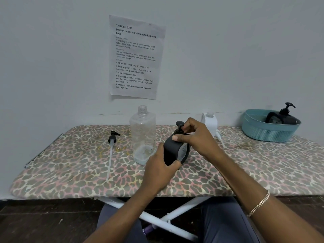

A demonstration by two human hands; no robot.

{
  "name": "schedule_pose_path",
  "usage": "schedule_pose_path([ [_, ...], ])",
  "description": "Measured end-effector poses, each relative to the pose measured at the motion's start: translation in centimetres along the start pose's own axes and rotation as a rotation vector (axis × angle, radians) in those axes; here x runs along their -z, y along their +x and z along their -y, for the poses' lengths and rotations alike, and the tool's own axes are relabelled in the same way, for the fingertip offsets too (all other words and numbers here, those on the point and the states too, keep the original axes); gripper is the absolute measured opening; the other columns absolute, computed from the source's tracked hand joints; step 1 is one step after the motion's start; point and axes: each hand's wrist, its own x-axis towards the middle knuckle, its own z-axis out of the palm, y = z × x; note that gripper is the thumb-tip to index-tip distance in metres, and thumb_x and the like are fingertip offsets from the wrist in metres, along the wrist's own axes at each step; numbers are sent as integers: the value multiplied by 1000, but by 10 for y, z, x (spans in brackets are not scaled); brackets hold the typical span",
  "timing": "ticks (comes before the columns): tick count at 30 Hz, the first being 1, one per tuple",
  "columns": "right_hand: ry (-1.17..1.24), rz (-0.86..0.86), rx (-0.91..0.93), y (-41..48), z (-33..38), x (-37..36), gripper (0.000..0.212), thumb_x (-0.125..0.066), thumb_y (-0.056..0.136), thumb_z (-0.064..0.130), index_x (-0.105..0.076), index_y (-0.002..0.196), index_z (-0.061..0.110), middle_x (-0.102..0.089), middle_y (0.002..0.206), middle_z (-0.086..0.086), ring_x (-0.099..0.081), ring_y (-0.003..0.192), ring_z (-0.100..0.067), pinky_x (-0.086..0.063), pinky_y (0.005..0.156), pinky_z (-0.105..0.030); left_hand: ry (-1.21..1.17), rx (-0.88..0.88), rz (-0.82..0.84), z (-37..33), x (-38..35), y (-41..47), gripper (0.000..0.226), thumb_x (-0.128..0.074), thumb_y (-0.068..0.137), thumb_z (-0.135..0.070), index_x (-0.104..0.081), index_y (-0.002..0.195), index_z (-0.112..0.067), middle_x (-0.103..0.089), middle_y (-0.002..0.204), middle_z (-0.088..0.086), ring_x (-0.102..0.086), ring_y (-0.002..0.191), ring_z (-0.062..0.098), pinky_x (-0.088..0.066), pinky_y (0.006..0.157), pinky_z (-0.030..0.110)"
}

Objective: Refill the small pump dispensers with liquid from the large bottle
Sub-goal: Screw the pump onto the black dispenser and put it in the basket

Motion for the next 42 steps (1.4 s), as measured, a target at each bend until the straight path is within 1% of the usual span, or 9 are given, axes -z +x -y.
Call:
schedule_pose_path([
  [4, -30, 66, -9, 1, 2, 7, 28, -89, 81, 27, -68, 98, 22, -75, 105, 5, -69, 107, -11, -53, 97, -37, 8, 14, 0, 1, -1, 1, 44, -74, 88, -34, -50, 124, -43, -70, 96, -14, -67, 83, 2, -57, 70, 29],
  [8, 24, 198, -3, 1, 4, 17, 30, -73, 96, 12, -75, 125, 20, -76, 124, 9, -66, 124, -7, -49, 111, -38, -15, 18, 2, 1, -1, 2, 41, -74, 87, -34, -53, 122, -39, -70, 95, -16, -66, 81, 1, -50, 66, 22],
  [15, 90, 87, -36, 1, 2, 11, 18, -86, 83, 10, -81, 100, 9, -80, 102, -2, -74, 104, -18, -54, 98, -39, -21, 14, 2, 1, 0, 1, 44, -74, 88, -32, -52, 125, -41, -70, 98, -16, -67, 85, 1, -52, 68, 21],
  [18, -2, -12, 13, -2, 2, -2, 36, -92, 77, 21, -63, 90, 3, -73, 97, -14, -68, 100, -26, -54, 88, -41, -8, 12, 2, 2, -1, 1, 46, -74, 87, -34, -50, 125, -42, -70, 97, -14, -67, 84, 2, -57, 70, 29],
  [23, -79, 4, -19, -2, 2, -2, 39, -90, 79, 36, -63, 98, 17, -73, 103, -2, -68, 103, -18, -54, 94, -40, -4, 13, 9, 3, -1, 1, 48, -75, 87, -35, -50, 129, -42, -70, 98, -14, -68, 85, 3, -59, 72, 33],
  [26, -16, 132, -25, 0, 3, 9, 23, -81, 91, 25, -73, 112, 26, -75, 112, 10, -68, 113, -8, -52, 105, -40, -16, 6, 3, 2, -1, 1, 49, -75, 88, -34, -51, 129, -42, -71, 100, -17, -68, 88, 0, -58, 73, 29],
  [29, 74, 190, -34, 1, 4, 15, 22, -74, 96, 12, -79, 117, 16, -78, 117, 8, -69, 118, -8, -51, 108, -36, -14, 3, -4, 2, -1, 1, 44, -75, 87, -34, -52, 124, -43, -71, 99, -17, -68, 87, 1, -58, 74, 31],
  [34, 214, 80, -75, 2, -1, 8, 20, -80, 86, 2, -81, 106, 5, -81, 107, -8, -74, 110, -23, -57, 104, -41, -14, 6, -3, 3, -1, 1, 43, -74, 87, -36, -52, 124, -41, -71, 99, -15, -69, 87, 4, -60, 77, 39],
  [42, 240, -18, -55, 0, -2, -1, 17, -83, 81, -2, -82, 95, 7, -81, 96, -13, -78, 94, -26, -61, 96, -45, -26, 10, -3, 3, -1, 1, 42, -75, 87, -34, -52, 122, -40, -70, 94, -14, -67, 80, 3, -52, 66, 23],
])
